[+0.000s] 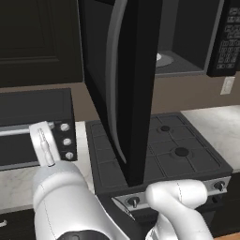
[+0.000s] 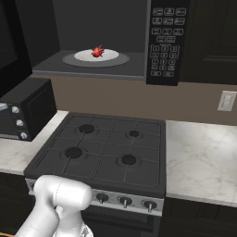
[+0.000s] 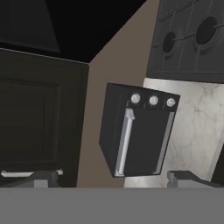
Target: Transport the fish from the fridge to the microwave and turn on the microwave.
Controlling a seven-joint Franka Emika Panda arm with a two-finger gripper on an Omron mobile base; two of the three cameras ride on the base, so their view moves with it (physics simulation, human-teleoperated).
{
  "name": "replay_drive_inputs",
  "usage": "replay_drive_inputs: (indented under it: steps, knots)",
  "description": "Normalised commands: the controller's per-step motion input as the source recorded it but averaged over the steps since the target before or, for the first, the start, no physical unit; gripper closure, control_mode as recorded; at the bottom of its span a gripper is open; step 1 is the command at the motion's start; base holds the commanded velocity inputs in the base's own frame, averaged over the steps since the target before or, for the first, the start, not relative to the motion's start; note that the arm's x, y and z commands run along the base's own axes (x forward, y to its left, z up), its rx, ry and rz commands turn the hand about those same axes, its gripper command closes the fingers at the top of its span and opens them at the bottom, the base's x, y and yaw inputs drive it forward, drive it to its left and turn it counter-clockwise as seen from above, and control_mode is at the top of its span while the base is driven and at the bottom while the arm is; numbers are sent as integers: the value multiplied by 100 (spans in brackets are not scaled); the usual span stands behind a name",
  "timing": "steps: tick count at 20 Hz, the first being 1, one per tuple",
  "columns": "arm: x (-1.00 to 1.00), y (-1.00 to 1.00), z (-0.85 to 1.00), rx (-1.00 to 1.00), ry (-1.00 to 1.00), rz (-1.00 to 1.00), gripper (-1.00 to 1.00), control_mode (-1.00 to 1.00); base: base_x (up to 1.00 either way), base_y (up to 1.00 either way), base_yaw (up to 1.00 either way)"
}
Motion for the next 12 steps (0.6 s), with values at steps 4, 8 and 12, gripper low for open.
replay_drive_inputs:
  steps: [4, 8, 12]
  knots:
    - [7, -1, 1, 0, 0, 0, -100, -100, 0, 0, 0]
    - [14, -1, 0, 0, 0, 0, -100, -100, 0, 0, 0]
    - [20, 0, 0, 0, 0, 0, -100, -100, 0, 0, 0]
